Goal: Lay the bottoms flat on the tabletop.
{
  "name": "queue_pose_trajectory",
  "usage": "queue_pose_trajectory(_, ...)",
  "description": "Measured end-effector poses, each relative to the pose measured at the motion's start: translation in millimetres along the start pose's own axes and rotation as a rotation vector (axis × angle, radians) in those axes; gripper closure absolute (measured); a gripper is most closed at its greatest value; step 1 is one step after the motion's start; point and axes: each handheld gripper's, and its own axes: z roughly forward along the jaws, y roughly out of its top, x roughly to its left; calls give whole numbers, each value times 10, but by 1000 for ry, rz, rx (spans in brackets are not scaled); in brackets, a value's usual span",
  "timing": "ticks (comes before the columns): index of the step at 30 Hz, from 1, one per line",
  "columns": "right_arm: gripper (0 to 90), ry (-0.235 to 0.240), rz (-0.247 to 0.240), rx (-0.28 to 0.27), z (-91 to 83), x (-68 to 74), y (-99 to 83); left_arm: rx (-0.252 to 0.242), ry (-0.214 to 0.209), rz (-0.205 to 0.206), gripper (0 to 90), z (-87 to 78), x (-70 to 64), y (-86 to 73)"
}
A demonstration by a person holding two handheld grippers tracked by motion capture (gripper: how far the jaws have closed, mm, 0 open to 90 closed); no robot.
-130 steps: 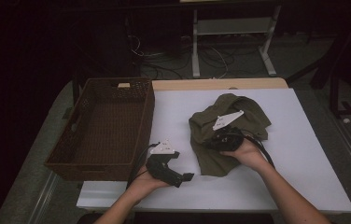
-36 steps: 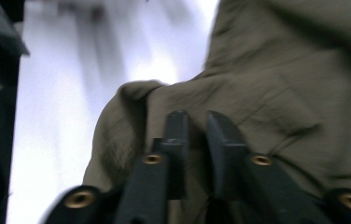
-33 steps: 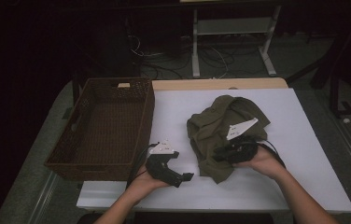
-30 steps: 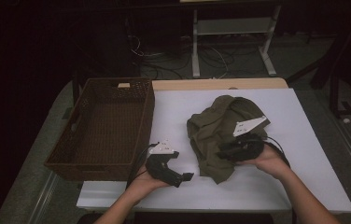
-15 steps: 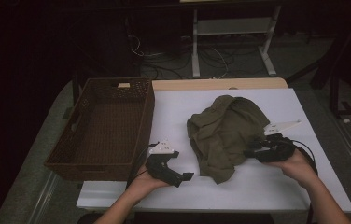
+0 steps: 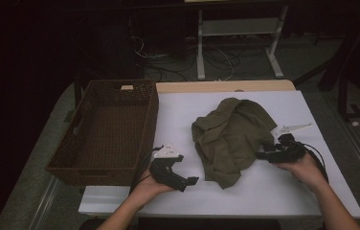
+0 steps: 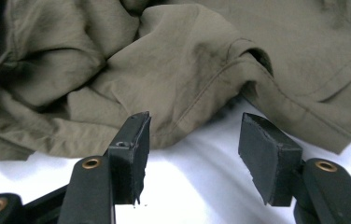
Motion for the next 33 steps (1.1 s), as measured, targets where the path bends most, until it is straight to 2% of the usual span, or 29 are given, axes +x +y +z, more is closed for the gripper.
queue_pose_trajectory(5,446,10,-11,12,99,20,18,4,-2,1,0,9,1,0)
queue_pose_trajectory(9,493,12,-18,20,151,36,40,5,-2,2,0,10,0,-1)
queue_pose_trajectory(16,743,-4,-36,-14,129,52,79,-2,6,1,4,19,0,14)
queue_pose_trajectory(19,820,3,-40,-21,114,46,80,-10,20,-2,43,44,6,38)
queue_pose_trajectory(22,841,4,-54,-12,117,64,83,-17,37,-8,100,85,24,72)
queue_pose_trajectory(26,843,7,-70,-5,125,76,82,-40,69,7,174,153,44,169)
queue_pose_trajectory(28,843,6,-70,-7,123,72,81,-49,73,10,240,196,56,213)
queue_pose_trajectory(31,842,3,-69,-8,122,70,80,-35,83,12,294,269,64,255)
queue_pose_trajectory(33,842,17,-66,-2,126,70,79,-39,82,13,345,311,72,289)
